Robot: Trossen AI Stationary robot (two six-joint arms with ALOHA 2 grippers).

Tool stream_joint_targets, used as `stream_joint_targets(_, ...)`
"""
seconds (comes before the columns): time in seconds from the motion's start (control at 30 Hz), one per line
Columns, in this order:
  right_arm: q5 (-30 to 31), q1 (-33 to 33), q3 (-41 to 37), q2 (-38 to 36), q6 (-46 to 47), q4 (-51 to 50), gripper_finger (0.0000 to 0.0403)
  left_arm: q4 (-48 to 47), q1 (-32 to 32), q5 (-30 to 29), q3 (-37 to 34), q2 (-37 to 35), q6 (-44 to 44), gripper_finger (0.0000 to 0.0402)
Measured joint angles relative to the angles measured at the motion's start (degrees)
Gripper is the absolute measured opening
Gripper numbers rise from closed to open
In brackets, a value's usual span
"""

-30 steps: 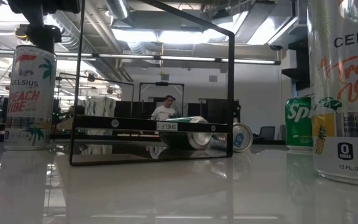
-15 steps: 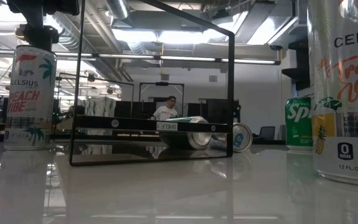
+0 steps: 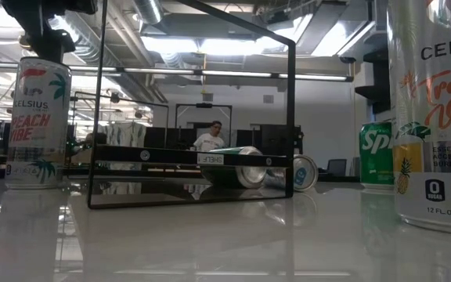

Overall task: Place canned beverage on shelf
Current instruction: Put the white pink soda can on the shelf

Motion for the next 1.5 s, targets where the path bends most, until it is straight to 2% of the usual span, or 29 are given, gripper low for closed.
stream_joint_targets(0.33, 0.01, 0.02, 0.0, -0.01, 0.0, 0.0, 0.0372, 0.0, -5.24, -5.61, 0.0, 0.02, 1.16, 0.0325)
stream_joint_targets(0.67, 0.01, 0.02, 0.0, -0.02, -0.01, 0.02, 0.0372, 0.0, -8.96, -7.68, 0.0, 3.13, 0.73, 0.0325)
stream_joint_targets(0.87, 0.03, 0.02, 0.0, 0.0, 0.0, 0.02, 0.0372, 0.0, -9.15, -9.92, 0.0, 5.2, 0.74, 0.0325)
stream_joint_targets(1.5, -0.12, 0.01, 0.0, 0.0, -0.01, -0.02, 0.0372, 0.02, -9.17, -10.16, -0.04, 11.31, 0.75, 0.0325)
